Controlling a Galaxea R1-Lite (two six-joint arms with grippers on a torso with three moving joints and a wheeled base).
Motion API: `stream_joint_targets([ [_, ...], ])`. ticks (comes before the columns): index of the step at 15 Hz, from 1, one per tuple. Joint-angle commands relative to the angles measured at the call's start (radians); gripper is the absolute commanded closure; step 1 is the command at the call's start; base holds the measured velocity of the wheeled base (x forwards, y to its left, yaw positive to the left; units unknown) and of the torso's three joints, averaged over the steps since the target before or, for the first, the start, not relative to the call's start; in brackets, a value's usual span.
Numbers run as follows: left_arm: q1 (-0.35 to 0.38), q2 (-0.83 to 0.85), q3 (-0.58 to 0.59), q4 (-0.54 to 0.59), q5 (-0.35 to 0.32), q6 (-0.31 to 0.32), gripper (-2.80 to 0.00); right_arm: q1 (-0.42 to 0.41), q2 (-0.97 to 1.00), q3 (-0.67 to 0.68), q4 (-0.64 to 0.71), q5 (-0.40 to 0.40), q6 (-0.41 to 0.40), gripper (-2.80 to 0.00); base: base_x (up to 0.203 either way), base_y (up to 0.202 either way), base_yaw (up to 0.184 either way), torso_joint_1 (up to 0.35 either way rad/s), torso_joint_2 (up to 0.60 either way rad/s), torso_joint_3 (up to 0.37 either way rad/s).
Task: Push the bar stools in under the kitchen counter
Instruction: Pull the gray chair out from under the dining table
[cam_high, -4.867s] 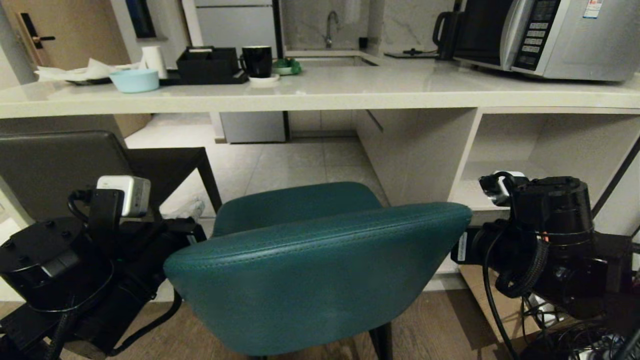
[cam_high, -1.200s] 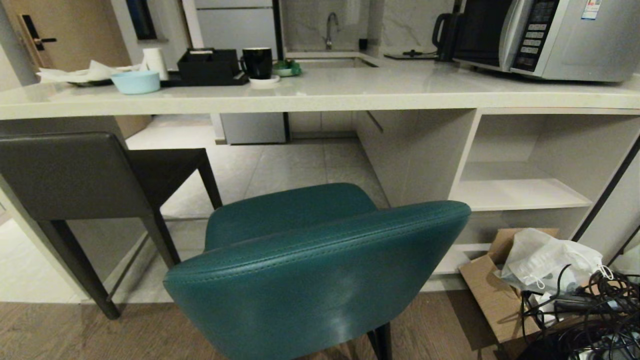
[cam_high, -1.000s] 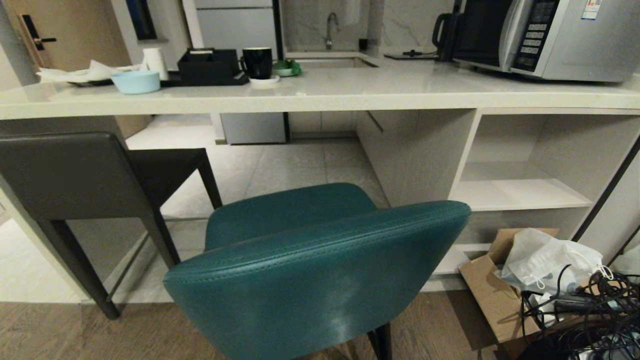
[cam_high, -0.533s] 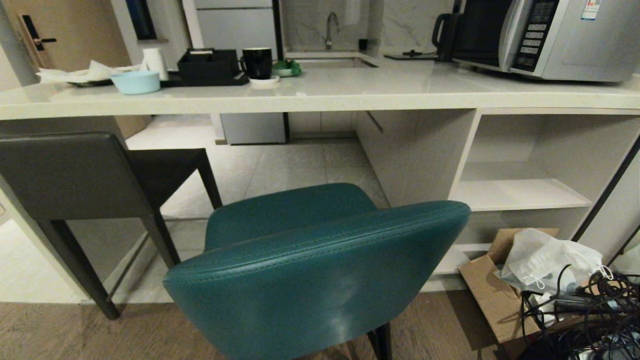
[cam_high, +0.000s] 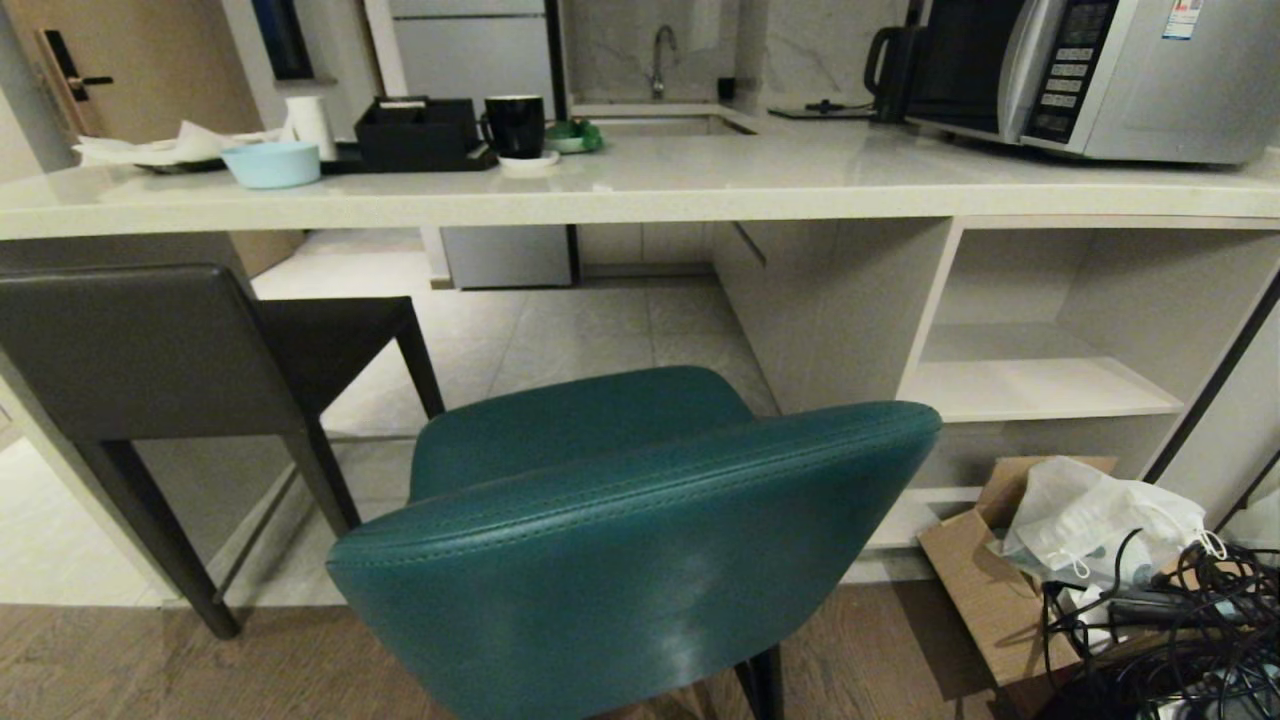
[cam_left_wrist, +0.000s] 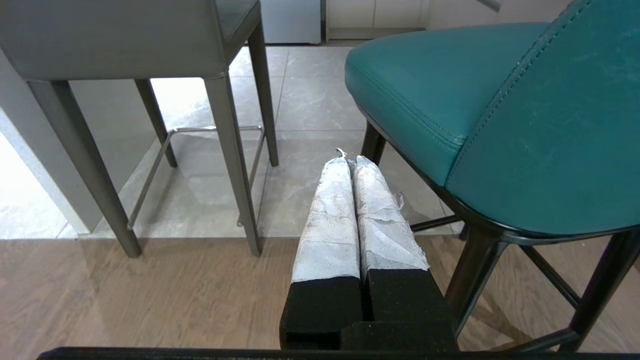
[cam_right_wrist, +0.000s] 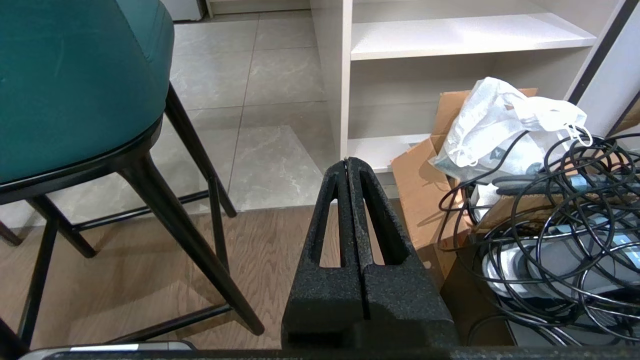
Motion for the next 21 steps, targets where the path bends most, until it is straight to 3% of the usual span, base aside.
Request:
stream_joint_targets([
  [1, 0.0, 0.001, 0.018, -0.002, 0.001, -0.002, 0.0, 0.0, 0.002, 0.001, 0.0, 0.0, 0.0, 0.0, 0.0, 0.0, 0.0, 0.0, 0.0, 0.0],
  [5, 0.0, 0.001, 0.018, -0.003, 0.005, -0.008, 0.0, 0.0, 0.002, 0.001, 0.0, 0.001, 0.0, 0.0, -0.023, 0.0, 0.0, 0.004, 0.0, 0.0],
  [12, 0.0, 0.001, 0.018, -0.004, 0.011, -0.01, 0.0, 0.0, 0.002, 0.0, 0.0, 0.0, 0.0, 0.0, -0.188, 0.0, -0.001, 0.001, 0.0, 0.001],
  [21, 0.0, 0.001, 0.018, -0.005, 0.011, -0.015, 0.0, 0.0, 0.002, 0.001, 0.0, 0.0, 0.0, 0.0, -0.007, 0.025, 0.0, 0.002, 0.0, 0.0],
])
